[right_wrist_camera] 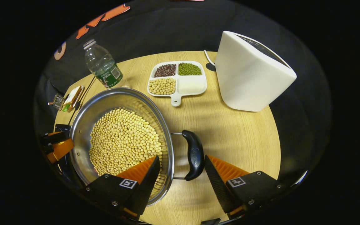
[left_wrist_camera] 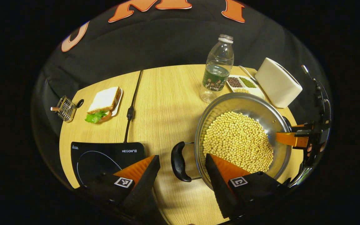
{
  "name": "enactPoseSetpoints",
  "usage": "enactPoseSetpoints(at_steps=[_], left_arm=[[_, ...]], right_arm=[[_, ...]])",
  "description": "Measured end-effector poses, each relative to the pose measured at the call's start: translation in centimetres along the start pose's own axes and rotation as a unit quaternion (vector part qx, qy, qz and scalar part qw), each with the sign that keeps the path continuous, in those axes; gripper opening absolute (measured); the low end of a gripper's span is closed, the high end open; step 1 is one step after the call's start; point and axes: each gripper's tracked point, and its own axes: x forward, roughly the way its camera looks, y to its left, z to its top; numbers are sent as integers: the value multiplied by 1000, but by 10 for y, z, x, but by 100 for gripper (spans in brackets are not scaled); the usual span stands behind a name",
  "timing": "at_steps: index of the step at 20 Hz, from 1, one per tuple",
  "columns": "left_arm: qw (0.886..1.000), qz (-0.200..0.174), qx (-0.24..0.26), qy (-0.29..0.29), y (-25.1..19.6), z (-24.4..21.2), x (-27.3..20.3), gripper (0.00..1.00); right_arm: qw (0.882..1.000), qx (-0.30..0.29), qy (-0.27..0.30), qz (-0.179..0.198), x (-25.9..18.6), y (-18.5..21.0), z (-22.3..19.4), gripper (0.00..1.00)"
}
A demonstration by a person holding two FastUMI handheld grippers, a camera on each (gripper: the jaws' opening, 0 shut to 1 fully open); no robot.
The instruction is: First push the handle of the pot to place it horizontally, then grasp the pot with both hands and set it on the induction cooktop.
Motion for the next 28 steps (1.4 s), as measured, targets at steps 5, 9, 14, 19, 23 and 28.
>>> enactPoseSetpoints(at_steps=[5,9,14,19,23,28], left_arm=[[999,5,5,31,-7,-12,25,97],[999,11,0,39,-7,-14,39,97],[999,15,-12,40,-13,-12,46,82],[999,25,-20,24,-12,-7,49,80],[999,24,-7,21,-10,-6,47,73],[1000,28,5,9,-7,-2,32,73]], right_arm=[[1000,11,11,-3,14,-2,2,89],[999,27,18,6,23,3,3,82],[999,25,19,12,21,4,4,72],[999,25,16,14,18,4,2,65],[999,43,21,21,13,6,-1,58],[1000,24,3,4,0,7,6,55]])
